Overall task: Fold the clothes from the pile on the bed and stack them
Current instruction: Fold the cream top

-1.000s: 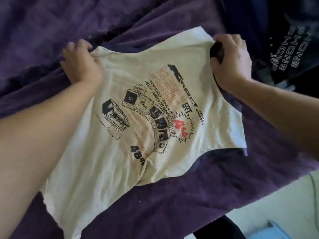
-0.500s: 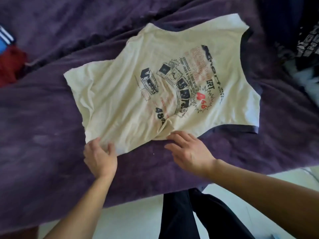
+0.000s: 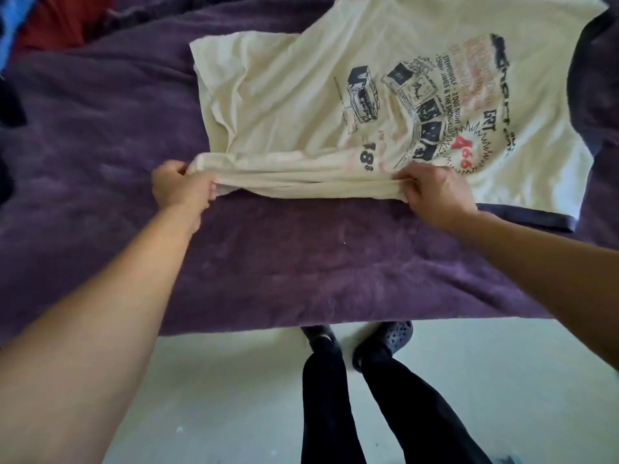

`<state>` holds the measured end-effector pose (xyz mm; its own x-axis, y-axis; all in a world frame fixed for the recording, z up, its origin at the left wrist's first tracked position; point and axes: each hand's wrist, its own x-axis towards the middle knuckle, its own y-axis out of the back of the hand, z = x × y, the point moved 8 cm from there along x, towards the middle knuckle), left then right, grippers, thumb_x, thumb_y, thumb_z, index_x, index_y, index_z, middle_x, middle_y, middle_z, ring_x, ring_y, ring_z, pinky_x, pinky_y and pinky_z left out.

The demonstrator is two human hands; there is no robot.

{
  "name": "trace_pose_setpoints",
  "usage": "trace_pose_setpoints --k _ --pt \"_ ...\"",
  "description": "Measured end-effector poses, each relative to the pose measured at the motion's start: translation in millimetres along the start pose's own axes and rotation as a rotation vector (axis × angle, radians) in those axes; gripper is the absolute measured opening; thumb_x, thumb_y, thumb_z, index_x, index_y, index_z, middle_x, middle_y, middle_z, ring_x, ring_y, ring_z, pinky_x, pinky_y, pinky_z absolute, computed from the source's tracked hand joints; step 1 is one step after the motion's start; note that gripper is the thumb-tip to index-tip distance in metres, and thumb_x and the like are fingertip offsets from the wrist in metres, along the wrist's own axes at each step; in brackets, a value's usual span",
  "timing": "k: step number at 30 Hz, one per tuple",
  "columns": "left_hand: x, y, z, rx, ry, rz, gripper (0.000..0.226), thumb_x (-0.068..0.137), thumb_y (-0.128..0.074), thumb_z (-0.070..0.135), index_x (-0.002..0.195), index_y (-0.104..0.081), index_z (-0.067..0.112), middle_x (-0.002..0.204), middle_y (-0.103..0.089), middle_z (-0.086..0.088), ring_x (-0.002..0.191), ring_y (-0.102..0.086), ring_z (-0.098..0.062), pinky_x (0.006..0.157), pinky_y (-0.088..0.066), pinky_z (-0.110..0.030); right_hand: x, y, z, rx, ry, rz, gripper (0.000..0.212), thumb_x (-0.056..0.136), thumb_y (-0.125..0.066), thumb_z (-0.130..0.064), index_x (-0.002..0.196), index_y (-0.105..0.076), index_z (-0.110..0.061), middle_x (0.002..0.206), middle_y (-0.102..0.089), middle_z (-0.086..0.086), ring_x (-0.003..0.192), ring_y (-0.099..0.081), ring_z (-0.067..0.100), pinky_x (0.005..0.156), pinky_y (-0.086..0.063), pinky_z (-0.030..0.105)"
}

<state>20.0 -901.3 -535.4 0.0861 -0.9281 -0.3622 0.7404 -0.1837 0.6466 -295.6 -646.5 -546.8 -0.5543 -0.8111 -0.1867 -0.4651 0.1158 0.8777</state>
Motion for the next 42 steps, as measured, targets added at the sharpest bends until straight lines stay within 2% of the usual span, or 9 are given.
trace_pose_setpoints --k 2,4,8,14,21,26,31,36,42 --pt "18 15 14 0.059 -0.066 0.097 0.040 0.074 -0.060 0.014 0.112 -0.051 0.014 0.088 -0.067 -0.007 0.075 -0.066 -0.024 0.067 -0.056 -0.033 -6 7 -3 0.026 -0.011 0.079 0.025 0.092 -0.052 -0.019 0.113 -0.064 -0.015 0.106 -0.068 0.012 0.092 -0.063 0.035 0.076 -0.049 0.042" --pt "9 9 46 0.304 -0.480 0.117 0.041 0.074 -0.061 0.016 0.114 -0.052 0.014 0.093 -0.059 -0.003 0.092 -0.059 -0.029 0.081 -0.048 -0.038 -23 12 -8 -0.038 0.039 0.165 0.030 0.090 -0.055 -0.018 0.117 -0.061 -0.010 0.110 -0.064 0.015 0.097 -0.059 0.037 0.080 -0.047 0.045" --pt "-45 -66 42 0.838 -1.018 -0.249 0.052 0.069 -0.074 0.024 0.119 -0.060 0.019 0.125 -0.051 -0.010 0.118 -0.043 -0.034 0.088 -0.039 -0.046 -52 -16 -4 -0.263 0.117 -0.001 0.058 0.074 -0.071 -0.020 0.128 -0.055 -0.009 0.131 -0.054 0.013 0.123 -0.047 0.036 0.095 -0.038 0.050" --pt "1 -61 33 0.573 -0.663 -0.108 0.054 0.072 -0.068 0.008 0.124 -0.056 0.012 0.123 -0.048 -0.019 0.107 -0.051 -0.038 0.088 -0.043 -0.041 -34 -2 37 -0.150 -0.123 0.107 0.041 0.077 -0.055 -0.012 0.117 -0.065 -0.012 0.123 -0.063 0.009 0.115 -0.052 0.035 0.091 -0.043 0.049" --pt "-53 1 16 0.653 -1.008 -0.137 0.011 0.072 -0.074 0.004 0.079 -0.068 -0.001 0.083 -0.063 -0.016 0.077 -0.055 -0.036 0.070 -0.040 -0.039 -86 25 32 -0.144 -0.035 0.125 0.053 0.073 -0.037 -0.021 0.113 -0.070 -0.013 0.122 -0.065 0.008 0.115 -0.055 0.034 0.092 -0.039 0.047" --pt "-106 19 -52 1.042 -1.054 -0.295 0.019 0.063 -0.085 0.018 0.062 -0.069 0.008 0.077 -0.058 -0.010 0.078 -0.050 -0.034 0.064 -0.043 -0.044 -133 -3 43 -0.250 -0.002 -0.132 0.047 0.074 -0.071 -0.003 0.121 -0.067 -0.012 0.131 -0.060 0.011 0.126 -0.051 0.034 0.098 -0.039 0.052" --pt "-130 -5 -58 1.211 -0.977 -0.298 0.030 0.062 -0.080 0.029 0.086 -0.068 0.015 0.104 -0.057 -0.011 0.096 -0.048 -0.033 0.076 -0.033 -0.044 -134 17 66 -0.301 -0.020 -0.073 0.063 0.058 -0.078 -0.003 0.119 -0.064 -0.006 0.130 -0.059 0.015 0.127 -0.049 0.036 0.096 -0.040 0.053" --pt "-128 -41 -66 1.253 -0.871 -0.375 0.037 0.081 -0.062 0.017 0.117 -0.059 0.026 0.115 -0.056 0.002 0.110 -0.050 -0.022 0.086 -0.035 -0.037 -108 18 113 -0.468 -0.109 -0.194 0.074 0.069 -0.076 -0.026 0.138 -0.049 -0.025 0.152 -0.036 0.007 0.142 -0.022 0.031 0.106 -0.023 0.048" --pt "-124 -33 -57 1.247 -0.743 -0.366 0.015 0.079 -0.055 0.000 0.084 -0.059 0.014 0.086 -0.064 -0.005 0.086 -0.060 -0.030 0.073 -0.033 -0.038 -89 46 117 -0.279 -0.080 -0.053 0.041 0.066 -0.056 -0.019 0.105 -0.070 -0.013 0.105 -0.070 0.011 0.106 -0.060 0.032 0.095 -0.031 0.045"
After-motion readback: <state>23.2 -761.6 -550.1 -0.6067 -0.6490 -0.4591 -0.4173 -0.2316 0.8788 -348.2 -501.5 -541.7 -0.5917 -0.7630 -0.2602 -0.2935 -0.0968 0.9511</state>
